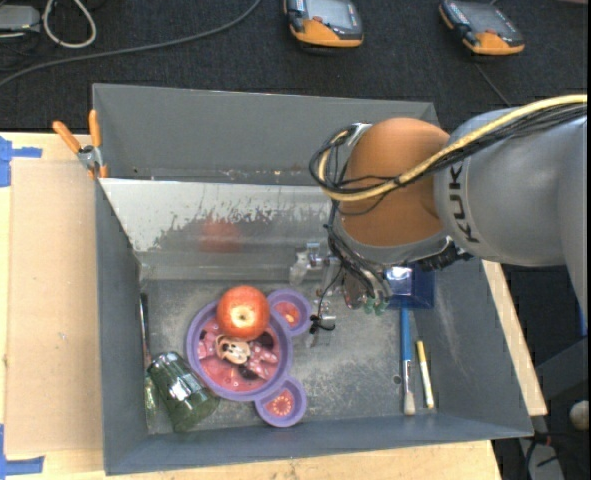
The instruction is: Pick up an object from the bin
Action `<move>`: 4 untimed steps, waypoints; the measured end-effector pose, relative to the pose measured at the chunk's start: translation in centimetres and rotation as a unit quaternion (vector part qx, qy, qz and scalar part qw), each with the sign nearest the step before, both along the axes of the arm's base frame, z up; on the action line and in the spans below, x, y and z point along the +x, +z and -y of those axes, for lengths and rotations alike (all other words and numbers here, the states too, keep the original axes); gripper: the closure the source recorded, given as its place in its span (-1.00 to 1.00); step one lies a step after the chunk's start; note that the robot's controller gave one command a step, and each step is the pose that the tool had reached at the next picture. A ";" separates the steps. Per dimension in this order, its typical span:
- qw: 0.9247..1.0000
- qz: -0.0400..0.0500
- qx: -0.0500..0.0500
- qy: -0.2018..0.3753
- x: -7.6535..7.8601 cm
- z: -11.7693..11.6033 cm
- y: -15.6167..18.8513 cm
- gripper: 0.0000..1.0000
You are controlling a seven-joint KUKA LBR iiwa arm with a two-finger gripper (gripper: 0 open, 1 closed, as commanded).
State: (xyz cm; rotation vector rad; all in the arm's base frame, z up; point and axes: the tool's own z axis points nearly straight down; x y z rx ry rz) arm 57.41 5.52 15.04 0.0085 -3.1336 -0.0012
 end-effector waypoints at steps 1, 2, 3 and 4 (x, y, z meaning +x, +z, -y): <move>1.000 0.003 0.000 -0.001 0.2 0.0 0.3 -1.00; 0.997 0.004 0.001 0.076 1.2 -0.8 -5.9 -1.00; 1.000 0.005 0.001 0.014 1.0 -1.3 -4.5 -1.00; 0.989 0.004 0.001 0.144 1.3 -11.3 -4.9 -1.00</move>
Offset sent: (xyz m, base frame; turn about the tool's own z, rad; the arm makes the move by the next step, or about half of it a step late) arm 0.0152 0.0087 -0.0804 -0.2017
